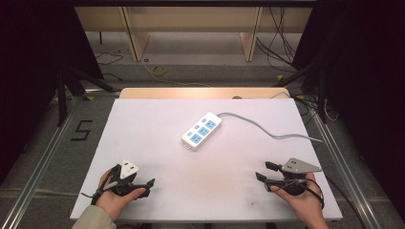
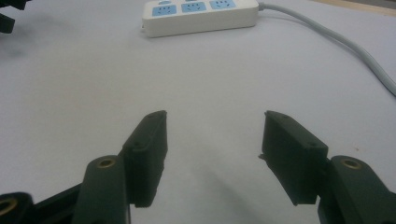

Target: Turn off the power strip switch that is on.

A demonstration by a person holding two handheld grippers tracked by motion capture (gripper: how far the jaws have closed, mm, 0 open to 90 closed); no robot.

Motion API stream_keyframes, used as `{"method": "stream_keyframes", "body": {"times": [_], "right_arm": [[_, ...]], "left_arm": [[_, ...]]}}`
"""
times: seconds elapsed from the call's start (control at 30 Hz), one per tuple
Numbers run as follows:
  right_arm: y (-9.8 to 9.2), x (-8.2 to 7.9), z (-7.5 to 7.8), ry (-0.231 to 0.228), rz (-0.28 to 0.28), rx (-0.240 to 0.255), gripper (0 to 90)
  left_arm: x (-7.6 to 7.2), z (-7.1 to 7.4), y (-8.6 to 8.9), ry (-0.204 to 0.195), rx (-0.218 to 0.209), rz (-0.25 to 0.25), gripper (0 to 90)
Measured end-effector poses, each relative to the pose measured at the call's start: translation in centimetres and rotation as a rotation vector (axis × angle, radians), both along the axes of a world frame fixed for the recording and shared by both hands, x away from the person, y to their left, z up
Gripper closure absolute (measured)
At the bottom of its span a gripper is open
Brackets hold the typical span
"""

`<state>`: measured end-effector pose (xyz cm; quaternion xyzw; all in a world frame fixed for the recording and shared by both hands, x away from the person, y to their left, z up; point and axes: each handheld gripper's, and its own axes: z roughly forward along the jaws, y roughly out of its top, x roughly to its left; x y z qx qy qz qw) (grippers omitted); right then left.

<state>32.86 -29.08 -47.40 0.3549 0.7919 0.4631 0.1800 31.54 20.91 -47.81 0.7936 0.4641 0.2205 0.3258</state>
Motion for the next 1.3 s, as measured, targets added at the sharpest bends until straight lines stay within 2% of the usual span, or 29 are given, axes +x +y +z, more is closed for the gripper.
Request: {"method": "stream_keyframes", "body": {"times": [0.13,0.27,0.37,0.5,0.63,0.73,1.0,1.3], "right_arm": [[0.0,0.0,0.0,0.0,0.0,0.0,41.4],[0.1,-0.1,0.0,0.001,0.0,0.003,41.3],[0.1,-0.1,0.0,0.0,0.001,0.002,41.3],[0.1,-0.1,0.0,-0.002,0.004,-0.002,41.3],[0.1,-0.1,0.0,-0.002,0.003,-0.006,41.4],[0.1,-0.1,0.0,-0.002,0.003,-0.006,41.4],[0.2,0.0,-0.1,0.0,0.006,-0.009,40.9],[0.3,-0.1,0.0,0.0,0.008,-0.007,40.4]], "left_arm": [[0.1,0.1,0.3,-0.009,-0.014,0.019,19.9],[0.0,0.1,0.2,-0.018,-0.01,0.003,24.9],[0.0,0.2,0.3,-0.014,-0.021,-0.008,37.5],[0.0,0.4,0.6,-0.021,-0.018,-0.026,63.0],[0.0,0.5,0.7,-0.012,0.003,-0.042,78.7],[-0.1,0.8,0.6,-0.026,0.007,-0.037,88.5],[0.2,1.4,0.1,-0.012,-0.01,-0.041,89.6],[1.2,1.8,-0.6,0.001,-0.034,-0.033,89.7]]}}
